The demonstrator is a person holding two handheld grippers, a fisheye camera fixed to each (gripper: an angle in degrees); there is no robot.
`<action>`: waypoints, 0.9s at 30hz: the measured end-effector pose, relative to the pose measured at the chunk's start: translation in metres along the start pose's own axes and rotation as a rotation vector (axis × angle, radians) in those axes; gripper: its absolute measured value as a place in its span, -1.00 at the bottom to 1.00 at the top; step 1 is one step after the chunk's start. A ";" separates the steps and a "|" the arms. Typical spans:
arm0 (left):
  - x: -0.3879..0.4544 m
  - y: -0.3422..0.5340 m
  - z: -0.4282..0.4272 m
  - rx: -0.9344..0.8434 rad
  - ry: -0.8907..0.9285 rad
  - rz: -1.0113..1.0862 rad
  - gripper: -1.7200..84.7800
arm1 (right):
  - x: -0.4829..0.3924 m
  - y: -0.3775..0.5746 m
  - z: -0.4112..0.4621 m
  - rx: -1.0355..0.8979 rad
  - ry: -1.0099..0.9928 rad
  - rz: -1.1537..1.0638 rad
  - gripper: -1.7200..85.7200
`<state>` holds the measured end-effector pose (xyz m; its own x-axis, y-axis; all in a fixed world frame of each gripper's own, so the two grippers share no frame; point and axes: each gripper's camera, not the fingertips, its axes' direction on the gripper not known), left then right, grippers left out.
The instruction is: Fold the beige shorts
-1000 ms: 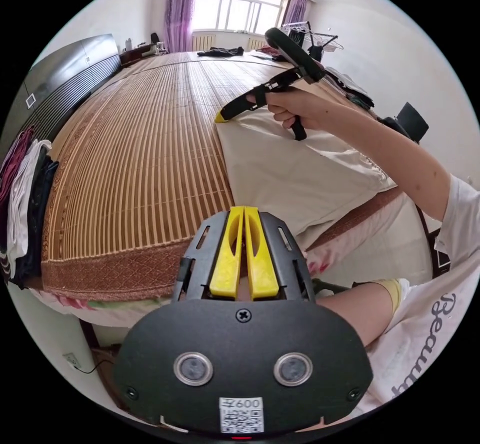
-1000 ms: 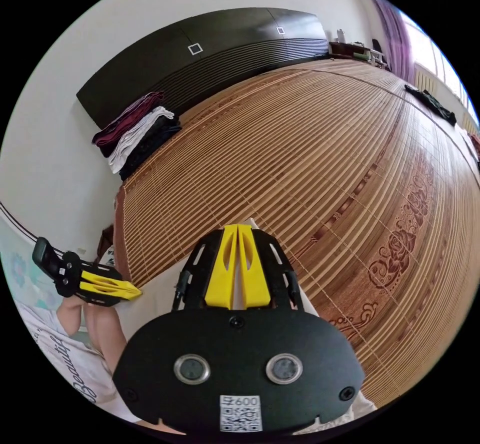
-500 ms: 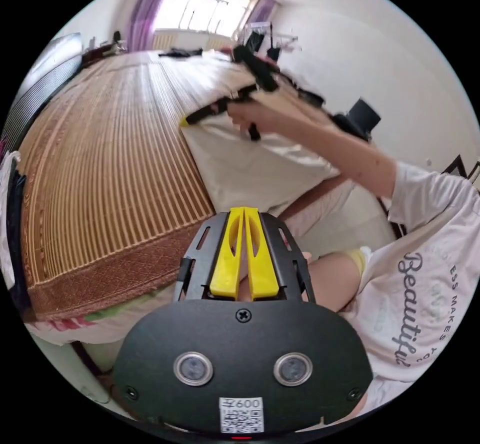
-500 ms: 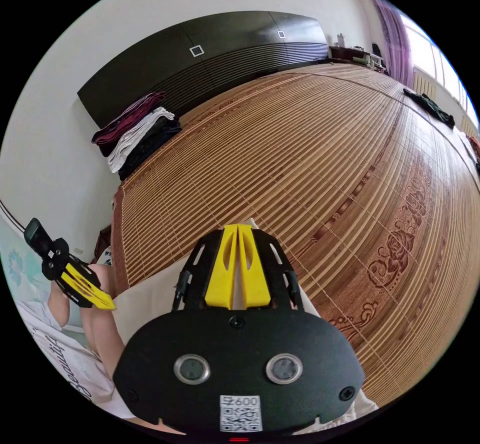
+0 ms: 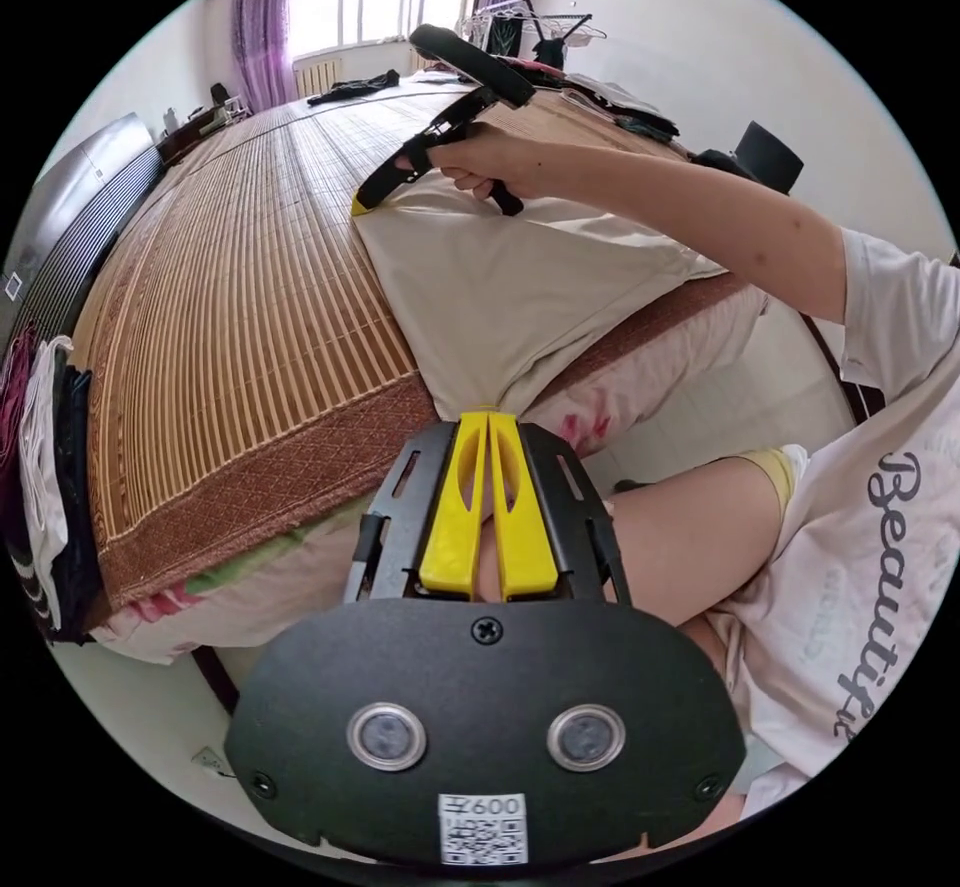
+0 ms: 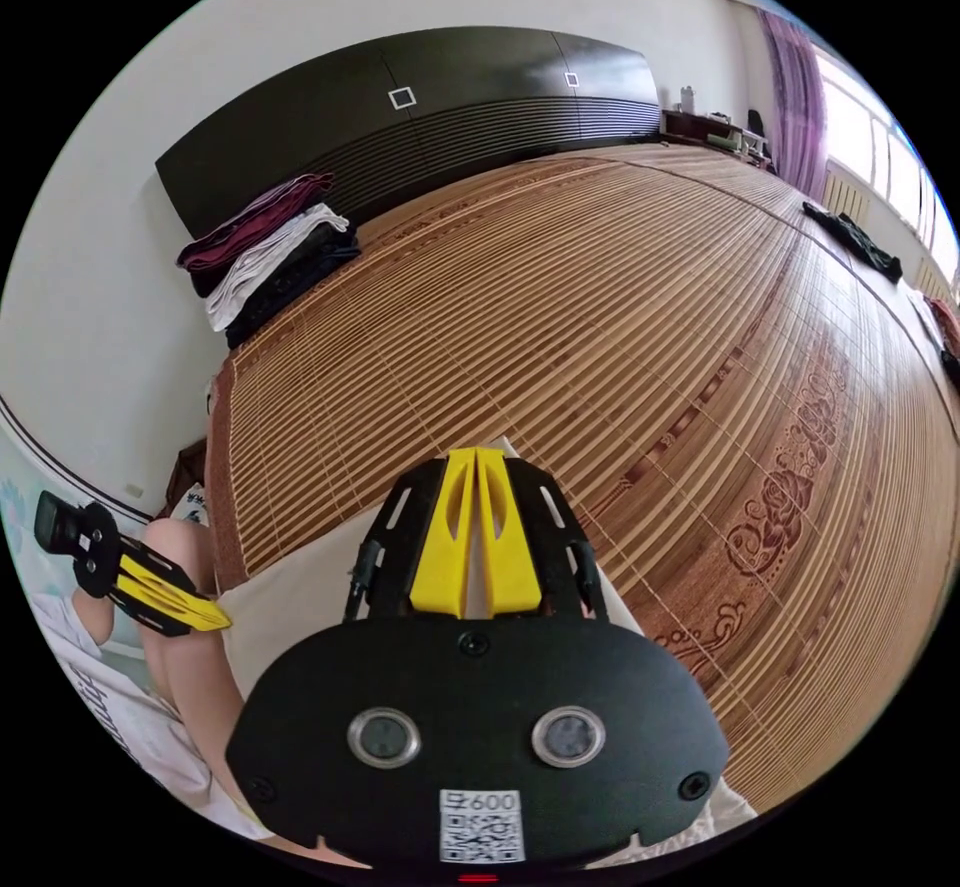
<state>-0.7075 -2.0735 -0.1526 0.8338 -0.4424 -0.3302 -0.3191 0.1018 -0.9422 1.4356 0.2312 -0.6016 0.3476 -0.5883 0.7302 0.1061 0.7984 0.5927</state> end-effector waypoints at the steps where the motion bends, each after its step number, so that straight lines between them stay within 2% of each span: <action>1: 0.004 0.002 0.001 0.001 -0.010 0.003 -0.96 | -0.003 -0.002 0.000 0.001 0.004 -0.003 -0.98; 2: 0.013 0.004 0.006 -0.031 -0.021 0.019 -0.96 | -0.012 -0.006 -0.001 0.006 0.024 -0.014 -0.98; 4: 0.039 0.005 0.030 -0.242 -0.047 0.115 -0.96 | -0.035 -0.011 -0.008 0.023 0.091 -0.049 -0.98; 5: 0.059 0.009 0.035 -0.298 -0.136 0.162 -0.96 | -0.055 -0.010 -0.028 0.067 0.148 -0.073 -0.98; 6: 0.074 0.012 0.020 -0.235 -0.184 0.179 -0.96 | -0.076 -0.004 -0.060 0.136 0.170 -0.110 -0.98; 8: 0.082 0.006 -0.014 -0.141 -0.125 0.185 -0.96 | -0.102 0.011 -0.111 0.201 0.163 -0.142 -0.98; 10: 0.078 -0.004 -0.054 0.006 -0.135 0.156 -0.95 | -0.112 0.022 -0.138 0.127 0.147 -0.149 -0.98; 12: 0.063 -0.024 -0.083 0.174 -0.257 0.112 -0.95 | -0.107 0.032 -0.130 -0.101 0.134 -0.154 -0.98; 14: 0.044 -0.046 -0.073 0.213 -0.280 0.076 -0.95 | -0.100 0.043 -0.113 -0.202 0.209 -0.151 -0.98; 17: 0.014 -0.090 -0.010 0.109 -0.250 0.063 -0.95 | -0.085 0.048 -0.073 -0.288 0.355 -0.148 -0.98; 19: 0.002 -0.105 0.050 -0.077 -0.259 0.082 -0.95 | -0.076 0.041 -0.065 -0.220 0.339 -0.136 -0.98; 21: 0.006 -0.100 0.056 -0.013 -0.353 0.117 -0.95 | -0.070 0.019 -0.057 -0.202 0.366 -0.151 -0.98; 24: 0.011 -0.102 0.058 -0.048 -0.423 0.144 -0.95 | -0.055 -0.019 -0.051 -0.198 0.328 -0.157 -0.98; 27: -0.007 -0.099 0.046 -0.039 -0.362 0.064 -0.95 | -0.034 -0.055 -0.070 -0.214 0.251 -0.049 -0.98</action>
<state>-0.6607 -2.0393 -0.0594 0.9147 -0.0913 -0.3936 -0.3871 0.0816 -0.9184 1.4830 0.2166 -0.6826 0.5532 -0.5975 0.5805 0.3119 0.7947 0.5207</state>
